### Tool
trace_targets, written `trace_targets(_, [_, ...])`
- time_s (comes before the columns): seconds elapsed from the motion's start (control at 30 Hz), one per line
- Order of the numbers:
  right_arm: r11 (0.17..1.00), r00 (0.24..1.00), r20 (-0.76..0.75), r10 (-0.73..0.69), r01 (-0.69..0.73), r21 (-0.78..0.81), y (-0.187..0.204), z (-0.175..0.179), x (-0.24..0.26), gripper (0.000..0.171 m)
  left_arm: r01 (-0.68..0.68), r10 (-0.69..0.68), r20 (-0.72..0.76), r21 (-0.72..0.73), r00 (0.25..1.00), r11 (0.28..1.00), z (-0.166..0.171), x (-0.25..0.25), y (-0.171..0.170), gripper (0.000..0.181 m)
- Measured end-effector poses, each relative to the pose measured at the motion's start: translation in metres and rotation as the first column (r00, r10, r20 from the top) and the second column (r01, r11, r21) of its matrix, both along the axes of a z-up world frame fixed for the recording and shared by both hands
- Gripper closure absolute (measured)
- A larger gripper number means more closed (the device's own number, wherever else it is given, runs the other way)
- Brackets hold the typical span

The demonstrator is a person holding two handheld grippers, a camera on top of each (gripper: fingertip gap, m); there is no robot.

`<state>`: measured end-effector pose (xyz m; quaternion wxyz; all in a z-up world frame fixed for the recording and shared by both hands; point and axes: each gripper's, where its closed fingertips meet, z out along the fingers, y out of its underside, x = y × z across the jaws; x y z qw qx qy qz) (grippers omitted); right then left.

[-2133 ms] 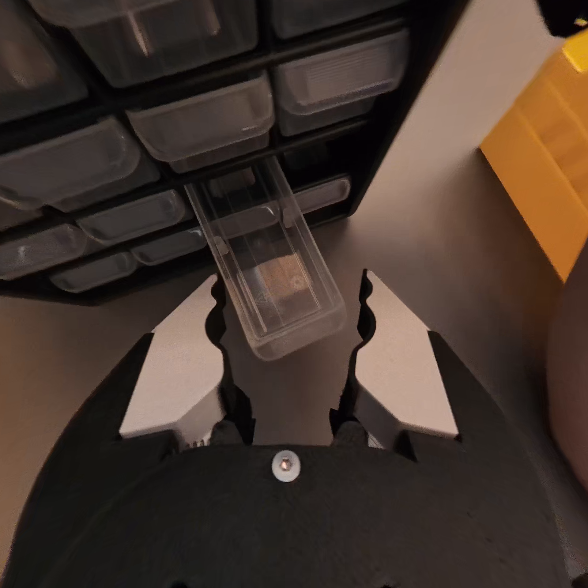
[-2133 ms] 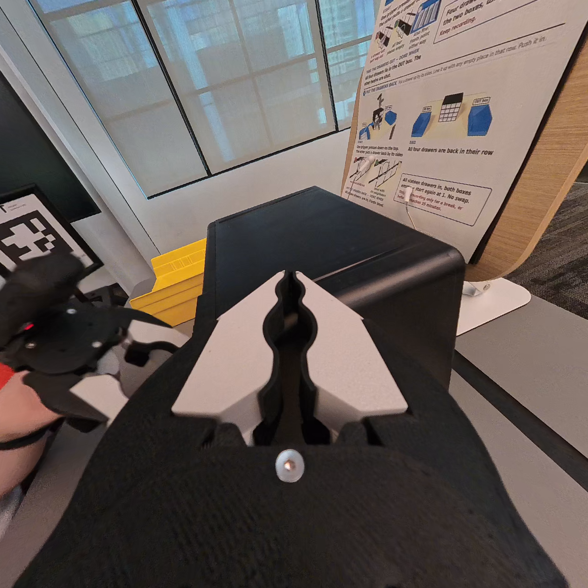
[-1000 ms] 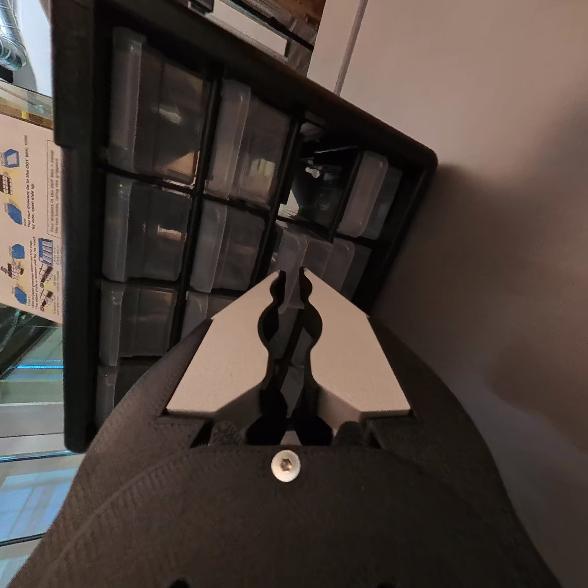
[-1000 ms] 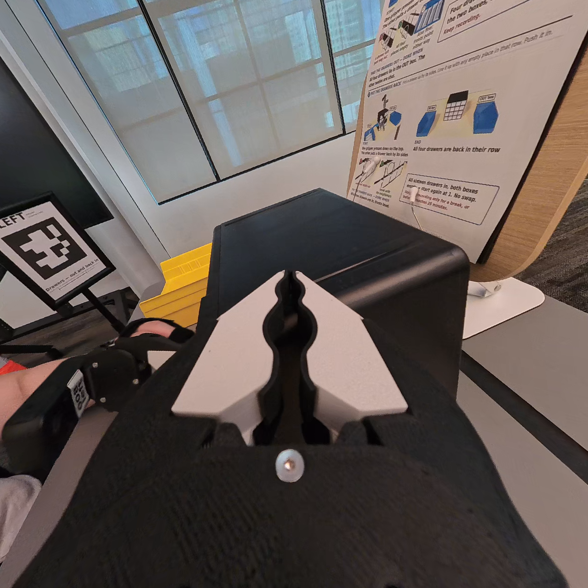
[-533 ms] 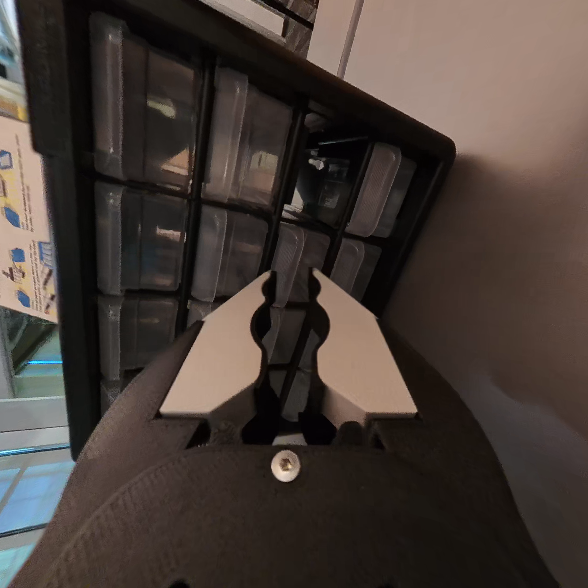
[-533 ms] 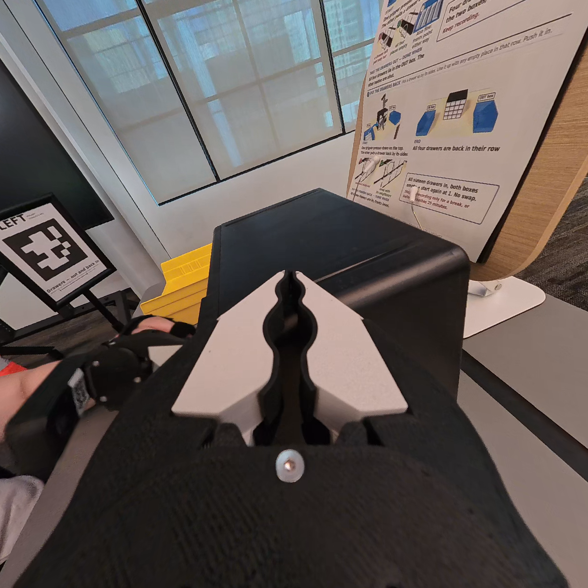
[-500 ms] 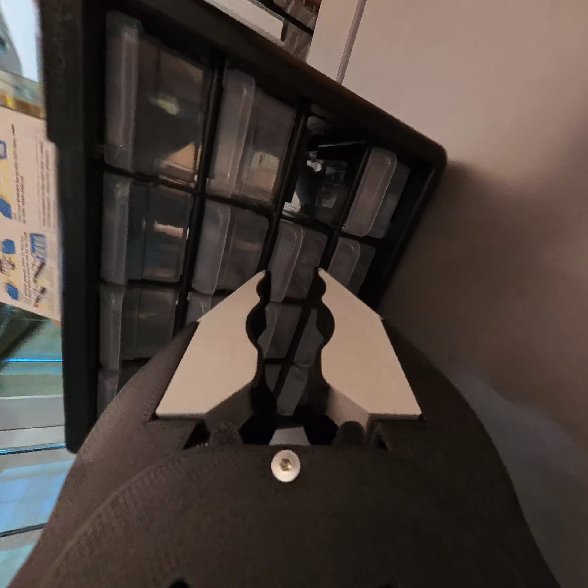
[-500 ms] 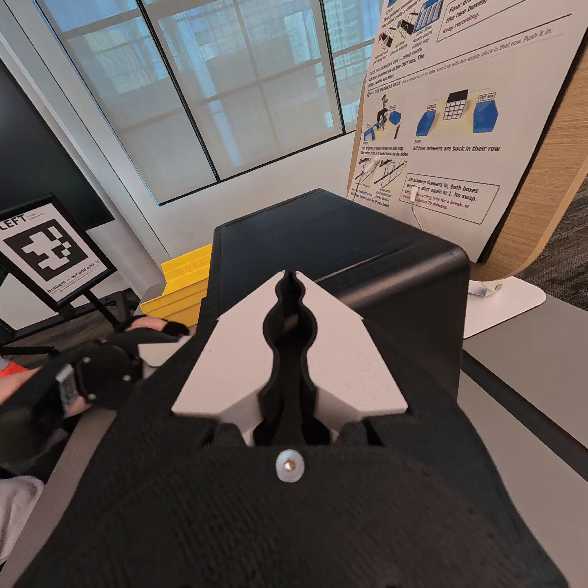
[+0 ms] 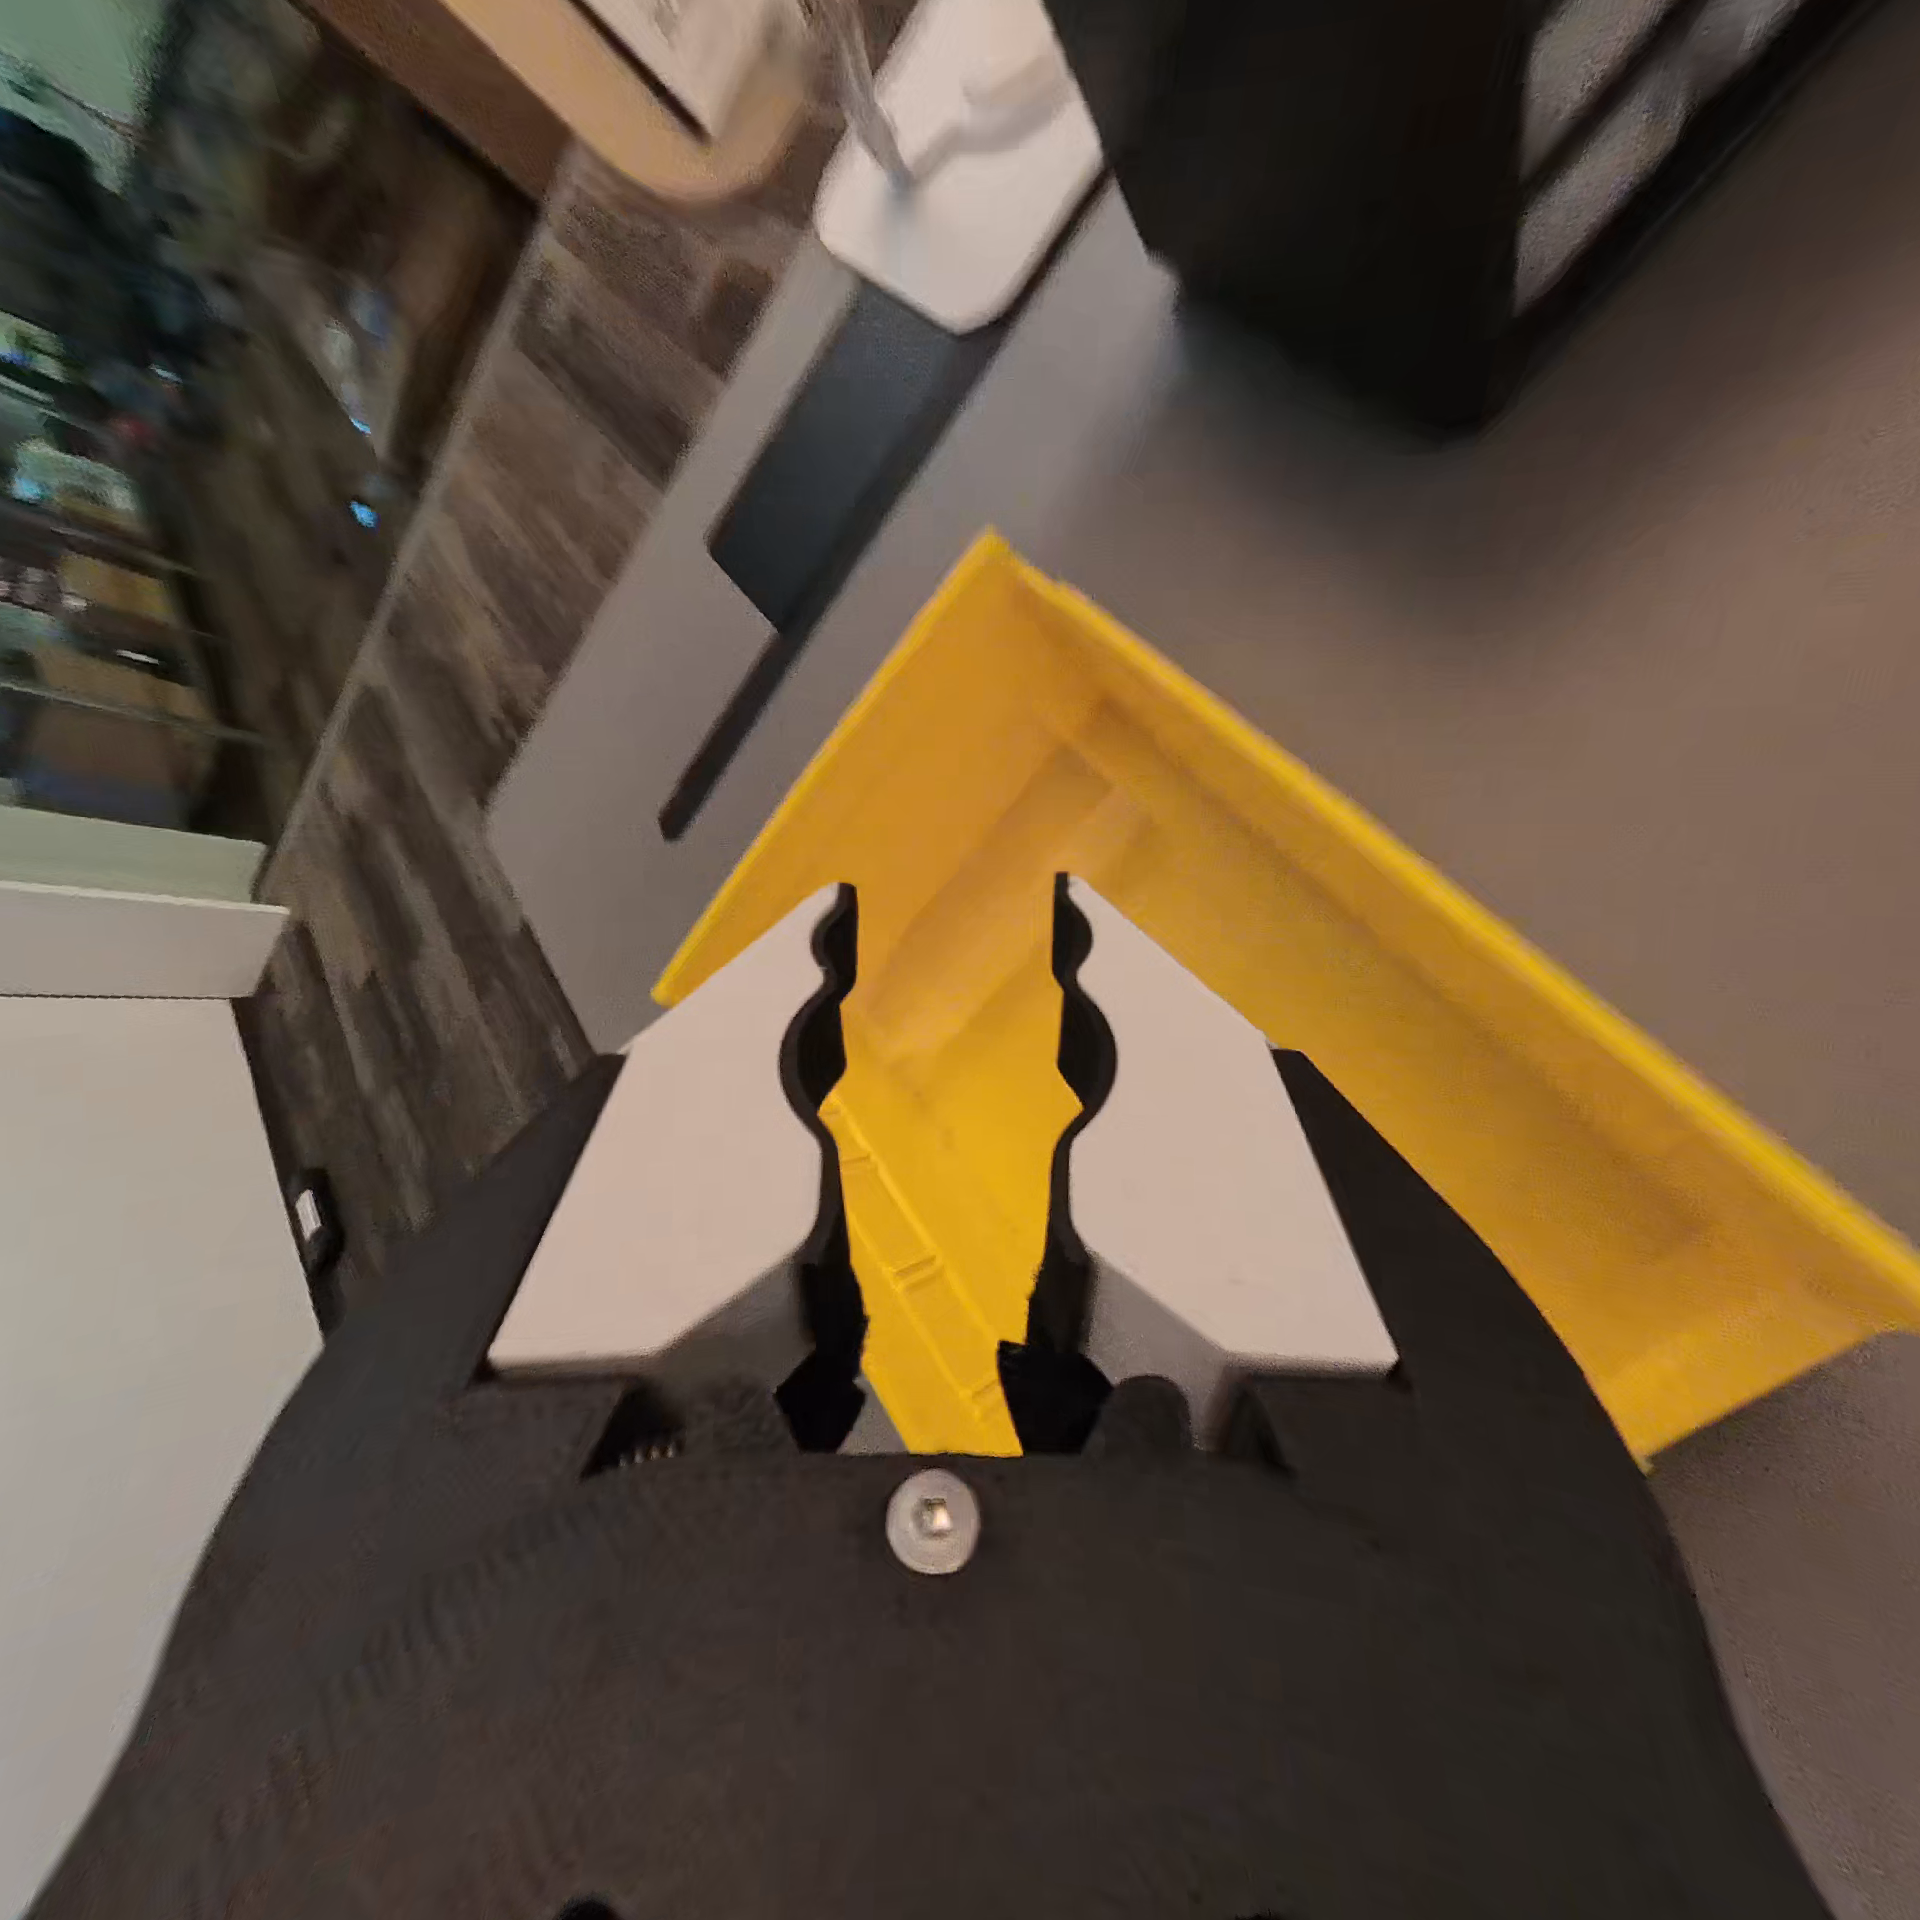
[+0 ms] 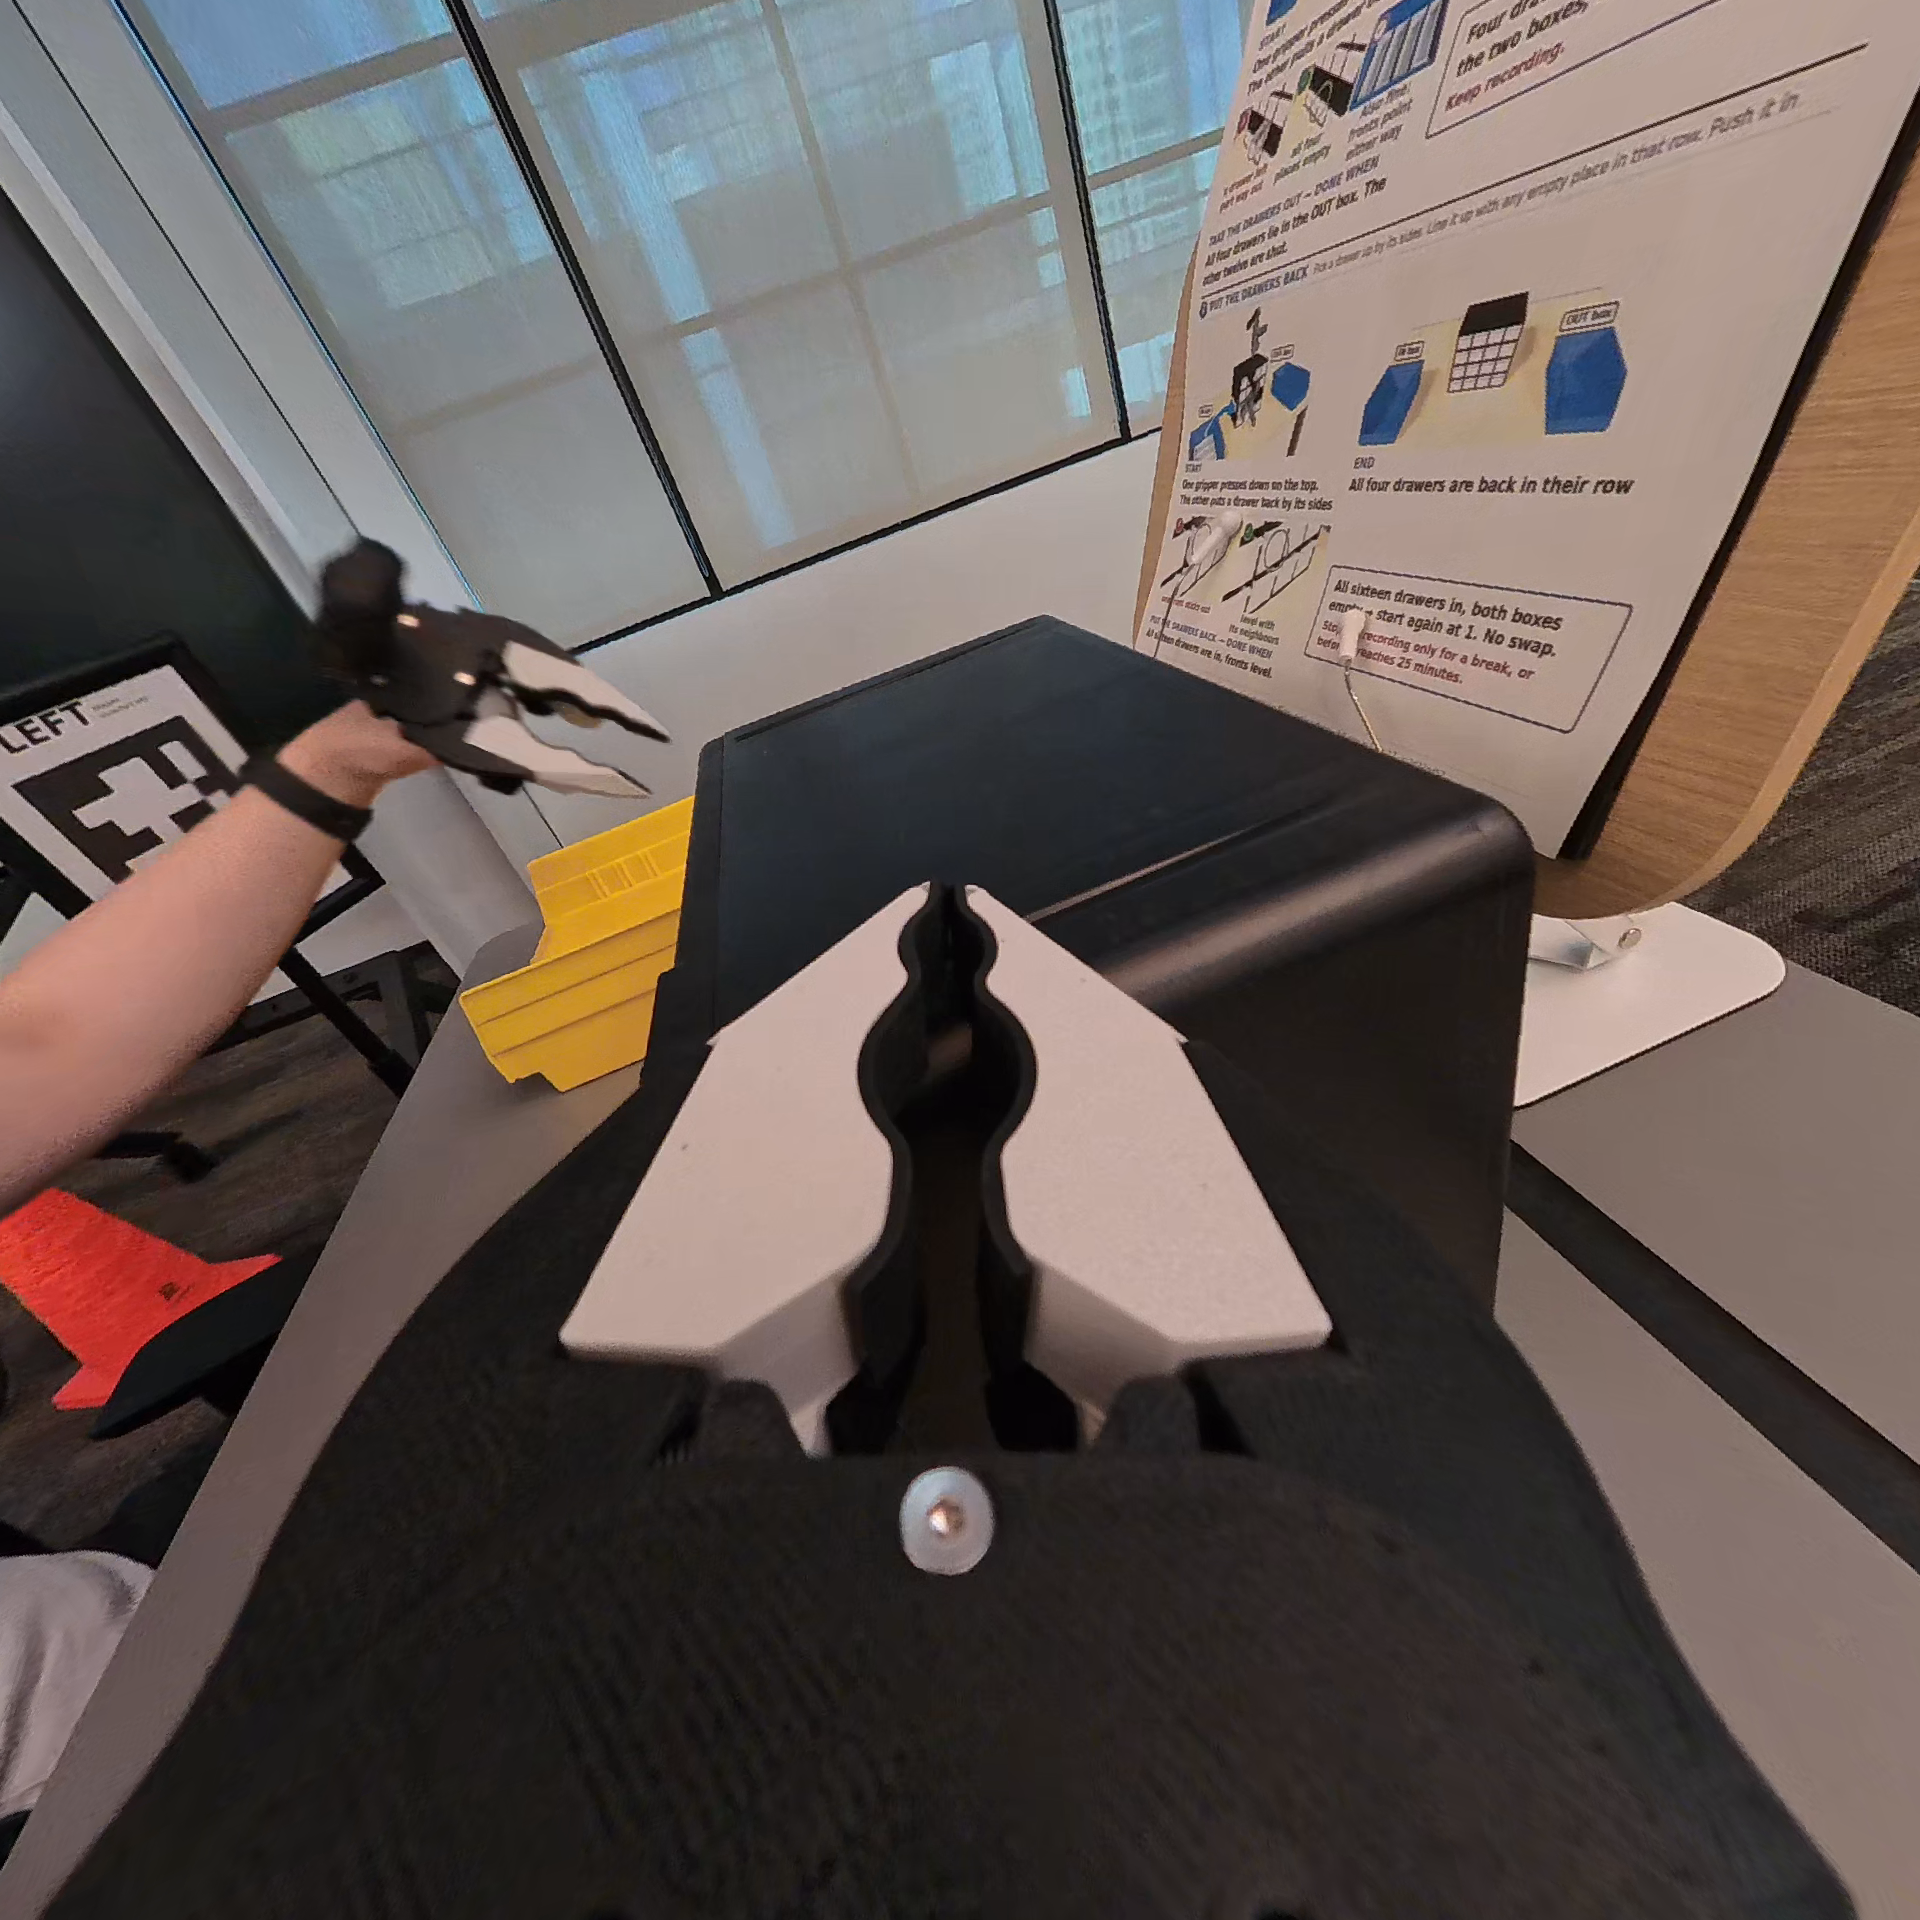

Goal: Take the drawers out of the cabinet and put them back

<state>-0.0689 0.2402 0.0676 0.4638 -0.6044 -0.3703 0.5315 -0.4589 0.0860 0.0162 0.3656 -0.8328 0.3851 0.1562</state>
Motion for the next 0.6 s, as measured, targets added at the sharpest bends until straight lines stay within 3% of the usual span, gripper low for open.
trace_targets(0.27, [1.000,1.000,0.005,-0.004,0.004,0.004,0.000,0.000,0.000,0.171,-0.046,0.018,-0.090,-0.318,0.996,0.947,-0.120,-0.056,0.040,0.148])
trace_targets(0.43, [1.000,1.000,0.016,-0.008,0.008,0.006,0.000,-0.001,0.000,0.171,-0.048,0.022,-0.069,-0.396,0.997,0.917,-0.148,-0.065,0.053,0.146])
trace_targets(0.6, [1.000,1.000,0.011,-0.009,0.009,0.003,0.000,0.000,0.000,0.171,-0.038,0.011,-0.061,-0.454,0.998,0.890,-0.164,-0.063,0.045,0.168])
